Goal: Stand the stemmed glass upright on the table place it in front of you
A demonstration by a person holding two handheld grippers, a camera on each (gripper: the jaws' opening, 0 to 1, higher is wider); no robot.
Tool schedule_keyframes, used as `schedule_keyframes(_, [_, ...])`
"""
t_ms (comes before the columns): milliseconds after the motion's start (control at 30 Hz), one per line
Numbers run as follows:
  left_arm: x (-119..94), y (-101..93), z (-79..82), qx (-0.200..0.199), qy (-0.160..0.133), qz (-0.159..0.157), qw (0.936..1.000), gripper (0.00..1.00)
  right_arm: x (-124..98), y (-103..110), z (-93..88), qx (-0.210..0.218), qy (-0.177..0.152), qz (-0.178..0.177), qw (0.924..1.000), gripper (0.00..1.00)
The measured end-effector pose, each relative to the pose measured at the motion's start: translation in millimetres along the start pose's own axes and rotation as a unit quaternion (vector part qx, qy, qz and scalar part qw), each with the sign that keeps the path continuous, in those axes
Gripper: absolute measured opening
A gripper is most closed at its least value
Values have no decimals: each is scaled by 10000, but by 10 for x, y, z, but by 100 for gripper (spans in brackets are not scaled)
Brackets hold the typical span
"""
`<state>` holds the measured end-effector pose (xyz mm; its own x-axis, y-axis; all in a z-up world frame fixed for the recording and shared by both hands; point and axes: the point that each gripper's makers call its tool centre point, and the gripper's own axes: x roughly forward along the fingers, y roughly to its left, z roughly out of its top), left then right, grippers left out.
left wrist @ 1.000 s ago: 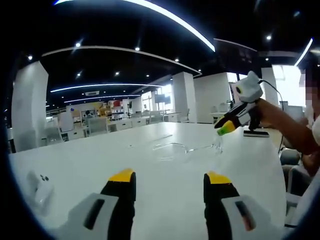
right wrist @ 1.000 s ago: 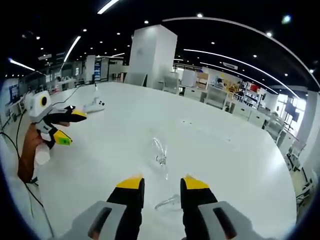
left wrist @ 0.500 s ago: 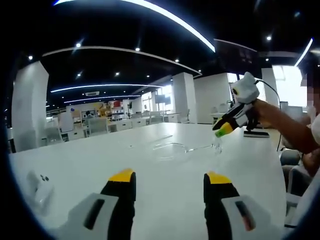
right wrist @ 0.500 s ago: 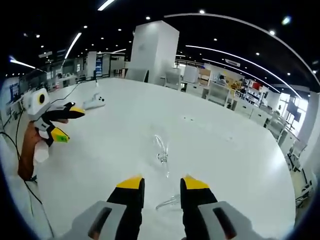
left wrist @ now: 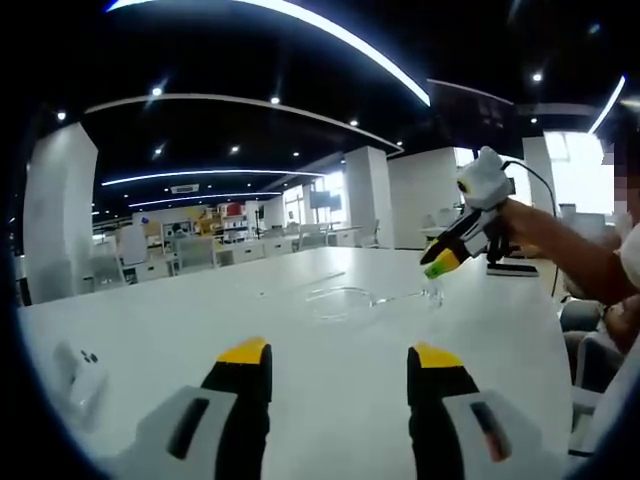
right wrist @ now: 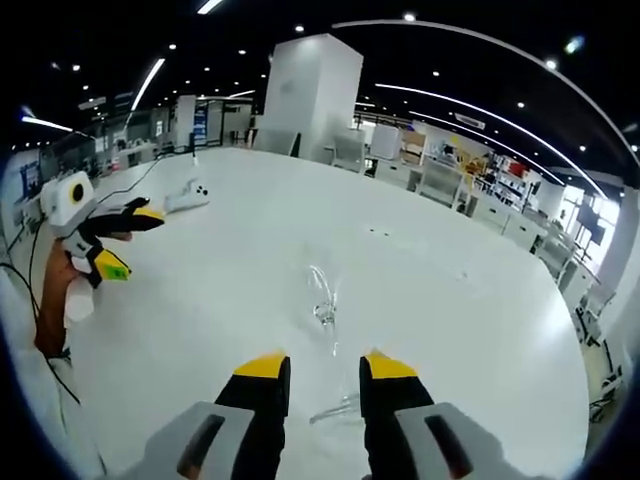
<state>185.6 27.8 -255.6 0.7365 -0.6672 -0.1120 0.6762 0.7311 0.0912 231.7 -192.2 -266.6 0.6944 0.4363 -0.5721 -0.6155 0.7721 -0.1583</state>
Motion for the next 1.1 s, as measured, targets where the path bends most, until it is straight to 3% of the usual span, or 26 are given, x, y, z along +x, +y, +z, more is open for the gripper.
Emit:
schedule_keyframes(600, [8, 1, 2, 3, 1, -5, 10000, 54, 76, -64, -9, -65, 282, 92, 9995, 31])
schedule_keyframes(1100, [19, -2, -40, 20, 96, -19, 9999, 54, 132, 10, -30, -225, 520, 181, 9982, 31])
